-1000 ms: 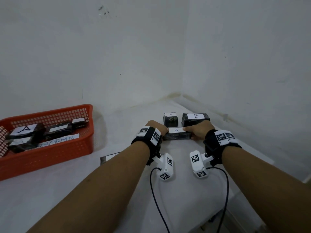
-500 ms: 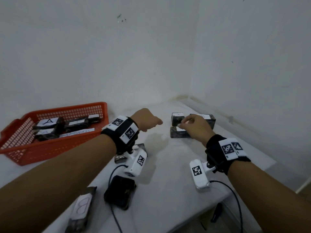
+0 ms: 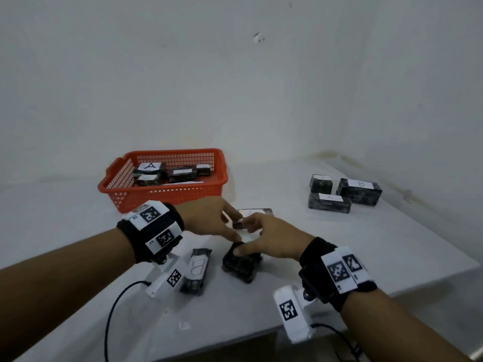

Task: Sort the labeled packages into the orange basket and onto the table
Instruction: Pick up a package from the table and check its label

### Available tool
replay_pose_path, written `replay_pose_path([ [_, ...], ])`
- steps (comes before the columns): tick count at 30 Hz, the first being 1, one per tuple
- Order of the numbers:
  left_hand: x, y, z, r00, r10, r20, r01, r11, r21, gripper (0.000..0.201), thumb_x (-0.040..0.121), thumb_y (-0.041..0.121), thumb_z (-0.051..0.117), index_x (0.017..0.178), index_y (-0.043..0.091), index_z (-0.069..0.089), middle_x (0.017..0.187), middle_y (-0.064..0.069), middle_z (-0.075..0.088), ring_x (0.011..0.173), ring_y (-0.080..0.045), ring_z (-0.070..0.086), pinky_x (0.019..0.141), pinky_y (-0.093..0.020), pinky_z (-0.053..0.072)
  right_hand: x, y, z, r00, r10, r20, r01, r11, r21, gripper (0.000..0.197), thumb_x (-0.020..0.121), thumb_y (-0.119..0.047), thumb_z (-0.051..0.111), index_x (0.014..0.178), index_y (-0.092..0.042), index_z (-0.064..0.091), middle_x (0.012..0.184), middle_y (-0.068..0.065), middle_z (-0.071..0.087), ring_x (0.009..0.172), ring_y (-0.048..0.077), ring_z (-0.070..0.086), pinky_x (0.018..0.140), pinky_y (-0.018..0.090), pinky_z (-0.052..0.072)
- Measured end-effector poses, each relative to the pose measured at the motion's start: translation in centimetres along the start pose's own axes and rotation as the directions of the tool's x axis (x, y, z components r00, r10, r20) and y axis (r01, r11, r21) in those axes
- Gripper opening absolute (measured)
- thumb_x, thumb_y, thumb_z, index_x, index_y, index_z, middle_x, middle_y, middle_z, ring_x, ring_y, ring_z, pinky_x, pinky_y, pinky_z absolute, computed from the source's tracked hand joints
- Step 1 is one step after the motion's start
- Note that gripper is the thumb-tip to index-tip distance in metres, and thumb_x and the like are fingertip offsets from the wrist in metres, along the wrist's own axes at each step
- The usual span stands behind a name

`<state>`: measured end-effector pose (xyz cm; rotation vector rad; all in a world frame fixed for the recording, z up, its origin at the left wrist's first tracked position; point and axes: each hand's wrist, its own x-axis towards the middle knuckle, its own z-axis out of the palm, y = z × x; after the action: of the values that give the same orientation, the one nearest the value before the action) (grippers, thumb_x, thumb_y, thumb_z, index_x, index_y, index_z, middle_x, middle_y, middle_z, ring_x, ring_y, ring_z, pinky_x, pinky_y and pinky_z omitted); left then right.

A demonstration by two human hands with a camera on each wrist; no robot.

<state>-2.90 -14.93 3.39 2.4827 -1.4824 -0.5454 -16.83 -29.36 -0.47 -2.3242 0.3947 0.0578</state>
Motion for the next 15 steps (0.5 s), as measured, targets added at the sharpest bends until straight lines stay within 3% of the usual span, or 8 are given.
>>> replay_pose_path([
  [2,-1.5,-0.1,1.0,0.999,0.017,0.046,-0.016,1.000,-0.018,0.074,0.080,0.047,0.085,0.146,0.031,0.056,0.143,0.014,0.059,0.127,-0.006,0.058,0.107,-0.031,0.049,-0.5,-0.3,0.9,0.997,0.033,0.065,-0.030,0.998,-0.052,0.092,0.069,-0.045,0.092,0.146,-0.025,0.048,0.137,-0.005,0.056,0.119,0.013,0.057,0.093,0.025,0.047],
  [6,-2.8,0.1,2.9,0.996,0.028,0.090,-0.031,0.999,0.029,0.087,0.074,0.042,0.091,0.150,0.028,0.051,0.146,0.008,0.057,0.132,-0.011,0.055,0.110,-0.034,0.049,-0.9,-0.4,2.3,0.994,0.071,0.088,-0.053,0.980,-0.191,0.100,0.058,-0.044,0.097,0.143,-0.022,0.049,0.126,-0.004,0.066,0.110,0.016,0.064,0.100,0.032,0.052],
  [8,-3.0,0.3,3.6,0.995,0.055,0.082,-0.060,0.996,0.066,0.085,0.073,0.041,0.092,0.148,0.026,0.055,0.140,0.005,0.063,0.128,-0.013,0.059,0.107,-0.033,0.051,-1.1,-0.4,2.9,0.997,0.063,0.050,-0.050,0.972,-0.231,0.092,0.059,-0.039,0.097,0.137,-0.019,0.053,0.123,-0.001,0.067,0.106,0.017,0.064,0.091,0.029,0.054],
  [11,-2.9,0.4,4.1,0.998,0.062,0.026,-0.064,0.994,0.084,0.074,0.074,0.039,0.091,0.140,0.020,0.062,0.133,0.002,0.068,0.121,-0.013,0.064,0.097,-0.024,0.051,-1.7,-0.5,3.4,0.998,0.050,-0.026,-0.054,0.973,-0.226,0.068,0.064,-0.032,0.095,0.119,-0.017,0.060,0.113,0.001,0.068,0.097,0.016,0.061,0.070,0.024,0.046],
  [15,-3.2,0.4,3.9,0.999,0.050,-0.021,-0.050,0.999,0.021,0.067,0.074,0.039,0.091,0.133,0.019,0.066,0.128,0.005,0.069,0.117,-0.011,0.064,0.094,-0.022,0.051,-2.4,0.1,3.0,0.996,0.016,-0.084,-0.025,0.994,-0.106,0.058,0.064,-0.029,0.094,0.112,-0.018,0.064,0.109,-0.002,0.070,0.095,0.014,0.065,0.079,0.028,0.053],
])
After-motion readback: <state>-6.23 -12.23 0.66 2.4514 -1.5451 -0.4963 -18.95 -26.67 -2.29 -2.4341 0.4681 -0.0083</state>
